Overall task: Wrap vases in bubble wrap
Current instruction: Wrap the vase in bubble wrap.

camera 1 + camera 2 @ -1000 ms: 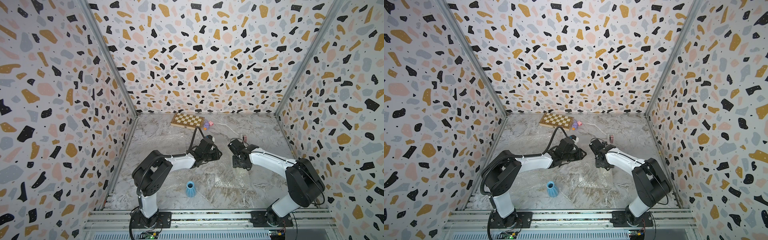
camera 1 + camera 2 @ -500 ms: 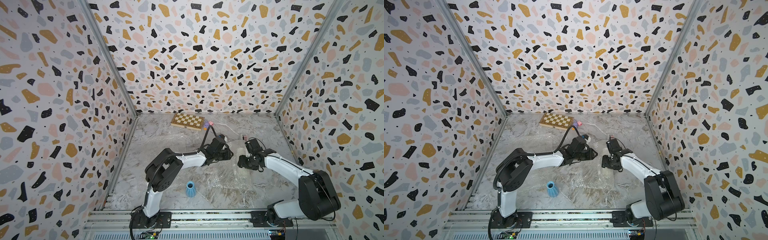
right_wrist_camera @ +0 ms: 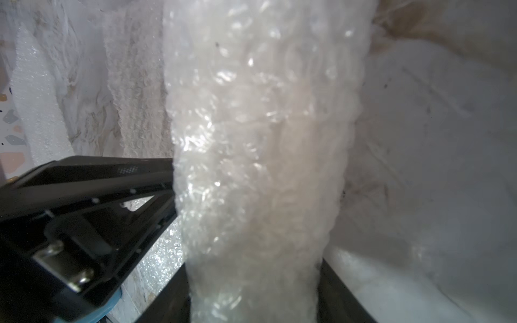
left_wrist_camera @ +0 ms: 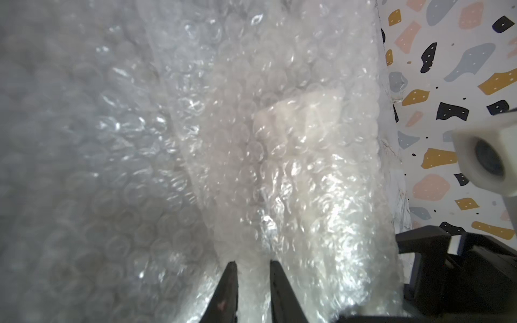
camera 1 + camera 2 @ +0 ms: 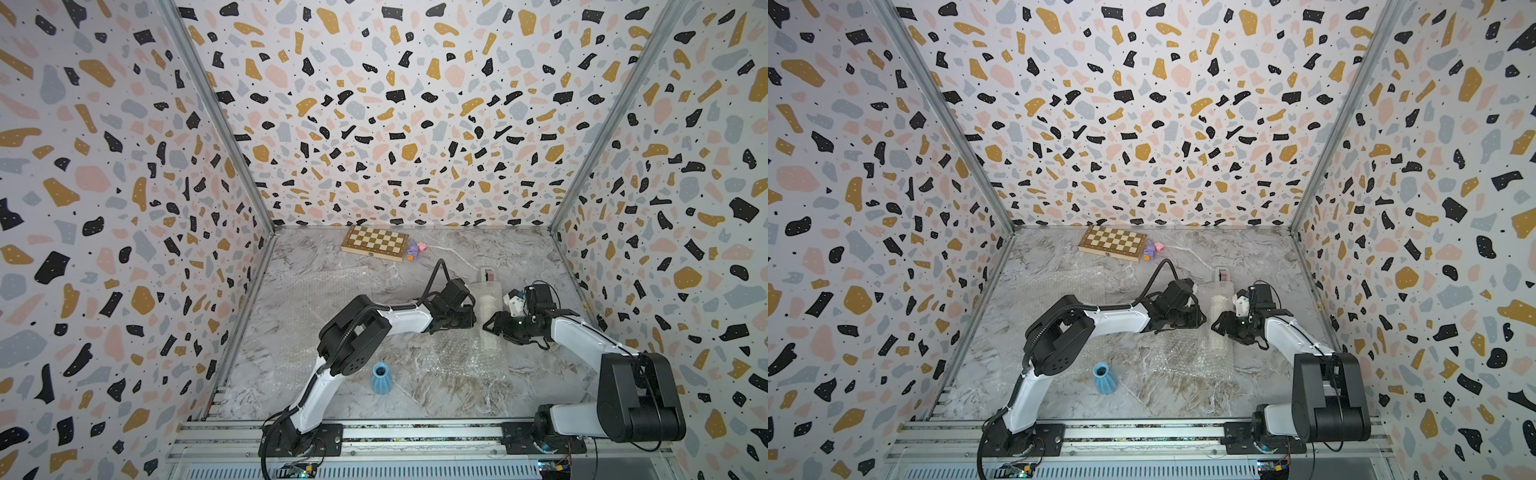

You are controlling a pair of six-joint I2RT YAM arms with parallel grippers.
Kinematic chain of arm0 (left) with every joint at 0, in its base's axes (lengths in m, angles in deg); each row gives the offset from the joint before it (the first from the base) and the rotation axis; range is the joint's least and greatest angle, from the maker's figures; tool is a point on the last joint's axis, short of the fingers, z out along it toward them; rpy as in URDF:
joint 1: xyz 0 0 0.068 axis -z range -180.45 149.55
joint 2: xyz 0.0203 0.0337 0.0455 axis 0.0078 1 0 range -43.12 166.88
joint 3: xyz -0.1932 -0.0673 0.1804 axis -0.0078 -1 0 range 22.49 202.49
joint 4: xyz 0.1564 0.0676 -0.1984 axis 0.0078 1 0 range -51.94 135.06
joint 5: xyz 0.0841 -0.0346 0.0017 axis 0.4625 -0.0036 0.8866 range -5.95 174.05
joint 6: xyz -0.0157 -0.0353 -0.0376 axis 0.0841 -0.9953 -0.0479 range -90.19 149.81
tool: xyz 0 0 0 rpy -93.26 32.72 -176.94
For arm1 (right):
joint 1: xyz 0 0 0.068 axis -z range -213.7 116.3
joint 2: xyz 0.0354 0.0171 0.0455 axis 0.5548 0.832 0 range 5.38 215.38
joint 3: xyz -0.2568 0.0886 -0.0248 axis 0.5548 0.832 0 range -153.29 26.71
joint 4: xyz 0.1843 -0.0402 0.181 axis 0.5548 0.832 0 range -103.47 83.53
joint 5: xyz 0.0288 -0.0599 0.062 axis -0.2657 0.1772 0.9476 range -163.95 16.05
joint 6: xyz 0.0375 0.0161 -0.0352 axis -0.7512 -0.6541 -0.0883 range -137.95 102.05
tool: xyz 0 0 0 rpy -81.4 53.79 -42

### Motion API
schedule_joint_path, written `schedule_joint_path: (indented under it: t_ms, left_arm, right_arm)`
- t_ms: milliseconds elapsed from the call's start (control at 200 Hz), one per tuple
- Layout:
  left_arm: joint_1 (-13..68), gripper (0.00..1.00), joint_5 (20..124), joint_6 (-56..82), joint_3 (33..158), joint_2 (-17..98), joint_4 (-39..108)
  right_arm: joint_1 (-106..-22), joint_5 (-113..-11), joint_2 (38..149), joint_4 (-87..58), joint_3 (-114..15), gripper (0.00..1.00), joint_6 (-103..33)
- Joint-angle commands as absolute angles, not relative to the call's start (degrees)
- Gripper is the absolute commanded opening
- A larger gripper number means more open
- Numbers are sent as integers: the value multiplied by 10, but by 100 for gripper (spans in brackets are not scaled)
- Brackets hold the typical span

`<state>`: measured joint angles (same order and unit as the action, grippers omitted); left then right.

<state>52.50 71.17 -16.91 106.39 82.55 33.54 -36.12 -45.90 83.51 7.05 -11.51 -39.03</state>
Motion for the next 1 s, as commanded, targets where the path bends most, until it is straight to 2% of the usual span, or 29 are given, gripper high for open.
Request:
schedule_joint_path:
  t_ms: [0,215,345,561,621,816,996]
  left_arm:
    - [525,20,733,-169,1040,812,300]
    - [523,22,744,-176,1015,776,295]
    - [527,22,709,-166,1082,824,343]
    - [535,23,721,-162,1125,862,373]
    - [536,23,727,-160,1129,865,376]
    - [547,23,714,-161,1147,878,364]
    - [553,23,712,-168,1149,886,358]
  right_arm:
    - [-343,-444,829,70,-110,61,-384]
    - [-317,-404,821,46,-90,61,-384]
    - [-313,-401,818,41,-83,63,-389]
    - [-309,-433,795,56,-91,67,-392]
    - [-309,-444,790,63,-95,71,-391]
    - [-343,-530,767,111,-118,96,-414]
    - [-372,-544,750,128,-108,98,-421]
